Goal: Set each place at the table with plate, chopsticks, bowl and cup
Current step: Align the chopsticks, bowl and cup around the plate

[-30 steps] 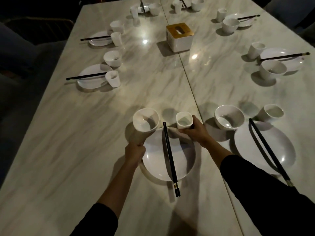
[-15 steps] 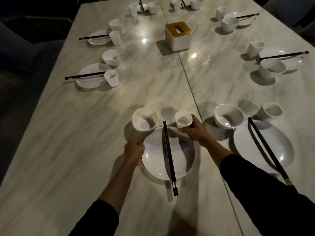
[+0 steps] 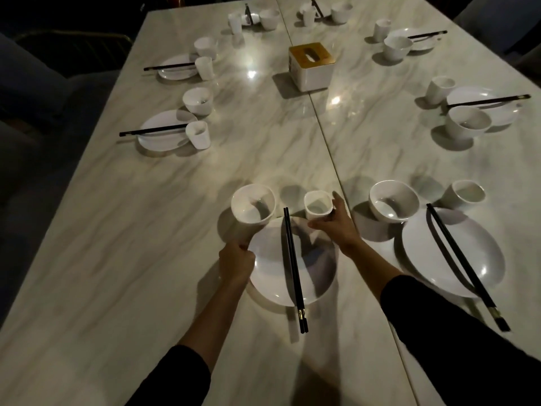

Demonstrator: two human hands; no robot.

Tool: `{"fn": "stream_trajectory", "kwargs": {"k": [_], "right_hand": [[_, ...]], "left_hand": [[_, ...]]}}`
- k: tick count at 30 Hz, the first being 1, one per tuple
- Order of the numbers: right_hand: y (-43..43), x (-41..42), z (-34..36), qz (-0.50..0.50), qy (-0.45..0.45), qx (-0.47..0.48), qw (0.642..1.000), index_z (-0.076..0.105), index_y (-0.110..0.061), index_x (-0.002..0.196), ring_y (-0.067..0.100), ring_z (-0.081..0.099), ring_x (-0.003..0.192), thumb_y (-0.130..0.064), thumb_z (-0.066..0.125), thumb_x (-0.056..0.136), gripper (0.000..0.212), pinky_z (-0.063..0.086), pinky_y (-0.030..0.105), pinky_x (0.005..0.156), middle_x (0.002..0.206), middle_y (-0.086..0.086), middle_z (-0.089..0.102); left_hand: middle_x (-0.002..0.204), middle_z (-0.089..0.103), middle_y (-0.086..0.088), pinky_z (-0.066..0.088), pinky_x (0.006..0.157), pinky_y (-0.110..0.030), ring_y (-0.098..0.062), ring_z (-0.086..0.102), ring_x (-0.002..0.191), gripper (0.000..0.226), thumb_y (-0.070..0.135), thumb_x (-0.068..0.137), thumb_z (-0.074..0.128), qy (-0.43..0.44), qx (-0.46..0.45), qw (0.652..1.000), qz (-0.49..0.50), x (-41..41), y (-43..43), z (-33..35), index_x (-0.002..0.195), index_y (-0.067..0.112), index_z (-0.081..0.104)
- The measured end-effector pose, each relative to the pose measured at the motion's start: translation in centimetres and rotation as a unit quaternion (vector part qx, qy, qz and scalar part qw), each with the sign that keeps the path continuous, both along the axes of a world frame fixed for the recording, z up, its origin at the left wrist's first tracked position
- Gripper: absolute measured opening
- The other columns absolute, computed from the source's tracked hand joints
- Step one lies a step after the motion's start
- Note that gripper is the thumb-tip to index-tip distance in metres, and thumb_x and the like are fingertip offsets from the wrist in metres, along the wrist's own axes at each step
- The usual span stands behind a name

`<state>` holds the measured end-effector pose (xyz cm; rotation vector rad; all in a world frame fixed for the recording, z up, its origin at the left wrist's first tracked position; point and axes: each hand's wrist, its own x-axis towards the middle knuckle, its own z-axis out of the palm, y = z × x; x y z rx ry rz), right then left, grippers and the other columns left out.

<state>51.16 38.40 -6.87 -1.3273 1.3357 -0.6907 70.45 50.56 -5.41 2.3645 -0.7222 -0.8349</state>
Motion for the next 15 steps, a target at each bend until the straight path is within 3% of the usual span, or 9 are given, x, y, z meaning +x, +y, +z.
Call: {"fn": "stream_trajectory", "kwargs": {"k": [2, 4, 7, 11, 15], "right_hand": [[2.4, 0.2, 0.1, -0.104, 0.024, -0.04, 0.993, 0.033, -0.016, 0.143, 0.022, 0.047, 0.127, -0.007, 0.075, 0.077, 0.079, 0.047, 0.036, 0.099, 0.142, 0.007, 0.044], [5.7, 0.4, -0.1, -0.177, 0.053, -0.075, 0.98, 0.045, -0.021, 0.127, 0.017, 0.058, 0.11, -0.01, 0.067, 0.084, 0.049, 0.05, 0.023, 0.079, 0.123, 0.0, 0.054], [9.6, 1.2, -0.9, -0.095, 0.091, -0.063, 0.989, 0.052, -0.025, 0.105, 0.006, 0.063, 0.084, -0.015, 0.061, 0.09, 0.02, 0.044, 0.011, 0.06, 0.09, -0.012, 0.059], [12.1, 2.2, -1.6, -0.025, 0.098, -0.02, 0.995, 0.056, -0.022, 0.105, -0.003, 0.063, 0.061, -0.02, 0.062, 0.091, 0.015, 0.046, 0.007, 0.047, 0.074, -0.012, 0.061], [12.2, 1.9, -1.4, -0.01, 0.097, -0.007, 0.995, 0.058, -0.018, 0.11, -0.002, 0.064, 0.059, -0.02, 0.061, 0.092, 0.018, 0.049, 0.009, 0.049, 0.074, -0.012, 0.062]], "left_hand": [[0.107, 0.068, -0.014, 0.045, 0.08, -0.031, -0.029, 0.063, 0.099, 0.025, 0.005, 0.084, 0.059, -0.033, -0.045, 0.998, 0.027, -1.0, 0.8, 0.0, 0.108, 0.003, 0.065], [0.099, 0.067, -0.009, 0.045, 0.078, -0.027, -0.022, 0.062, 0.09, 0.021, 0.004, 0.083, 0.059, -0.029, -0.092, 0.995, -0.001, -2.3, 1.7, -0.2, 0.103, 0.007, 0.065], [0.083, 0.066, -0.004, 0.053, 0.075, -0.029, -0.017, 0.062, 0.077, 0.015, 0.006, 0.084, 0.061, 0.019, -0.108, 0.992, -0.066, -4.5, 2.9, -0.7, 0.097, 0.013, 0.065], [0.075, 0.065, 0.003, 0.045, 0.06, -0.015, -0.008, 0.062, 0.071, 0.017, 0.01, 0.087, 0.059, 0.067, -0.109, 0.989, -0.077, -6.1, 3.6, -1.4, 0.103, 0.015, 0.063], [0.092, 0.07, -0.001, 0.045, 0.066, -0.013, -0.011, 0.064, 0.082, 0.021, 0.012, 0.087, 0.062, 0.084, -0.116, 0.986, -0.085, -6.5, 3.5, -1.1, 0.108, 0.014, 0.065]]}}
